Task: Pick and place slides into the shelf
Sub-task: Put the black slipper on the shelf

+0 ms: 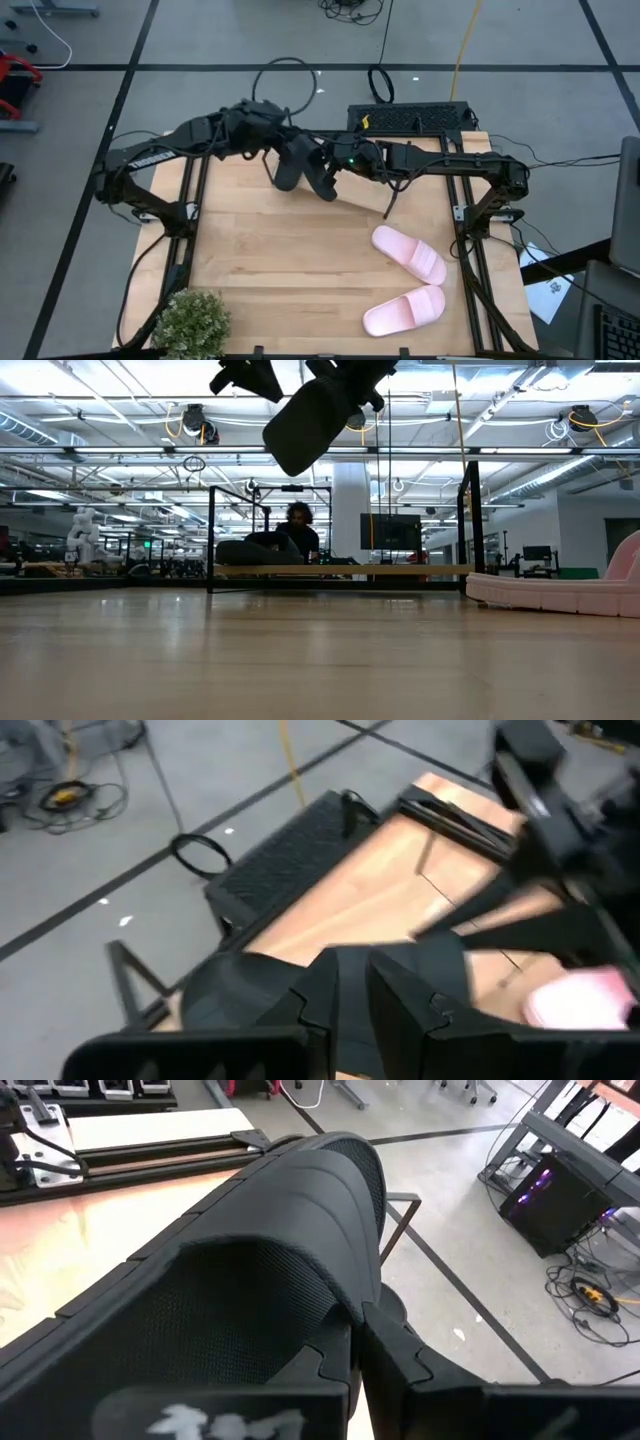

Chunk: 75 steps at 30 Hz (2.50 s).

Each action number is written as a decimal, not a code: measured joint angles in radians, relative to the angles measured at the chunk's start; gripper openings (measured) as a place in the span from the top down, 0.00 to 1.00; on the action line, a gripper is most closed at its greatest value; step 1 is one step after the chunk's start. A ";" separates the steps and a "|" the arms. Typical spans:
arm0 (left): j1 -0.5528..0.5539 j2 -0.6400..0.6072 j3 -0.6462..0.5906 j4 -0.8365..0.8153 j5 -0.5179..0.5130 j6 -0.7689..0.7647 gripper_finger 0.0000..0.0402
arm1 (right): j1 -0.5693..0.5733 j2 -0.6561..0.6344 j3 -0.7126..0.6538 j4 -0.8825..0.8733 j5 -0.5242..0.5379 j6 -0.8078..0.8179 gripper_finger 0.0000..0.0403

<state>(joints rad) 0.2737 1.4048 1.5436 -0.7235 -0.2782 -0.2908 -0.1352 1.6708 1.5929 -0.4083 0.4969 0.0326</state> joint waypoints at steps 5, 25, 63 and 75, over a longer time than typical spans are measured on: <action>-0.045 0.013 0.000 0.000 0.023 0.007 0.88 | -0.002 0.016 0.000 0.022 0.038 -0.033 1.00; -0.100 0.046 0.000 -0.041 0.041 -0.027 0.85 | -0.009 0.062 0.000 0.188 0.056 -0.097 1.00; -0.066 0.051 0.001 -0.027 -0.101 0.128 0.63 | -0.003 0.062 0.001 0.161 0.056 -0.115 1.00; -0.068 0.051 0.000 0.024 -0.172 0.242 0.63 | -0.016 0.061 0.002 0.144 0.052 -0.105 1.00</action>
<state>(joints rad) 0.2058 1.4555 1.5441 -0.6992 -0.4500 -0.0484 -0.1515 1.7321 1.5948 -0.2641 0.5491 -0.0723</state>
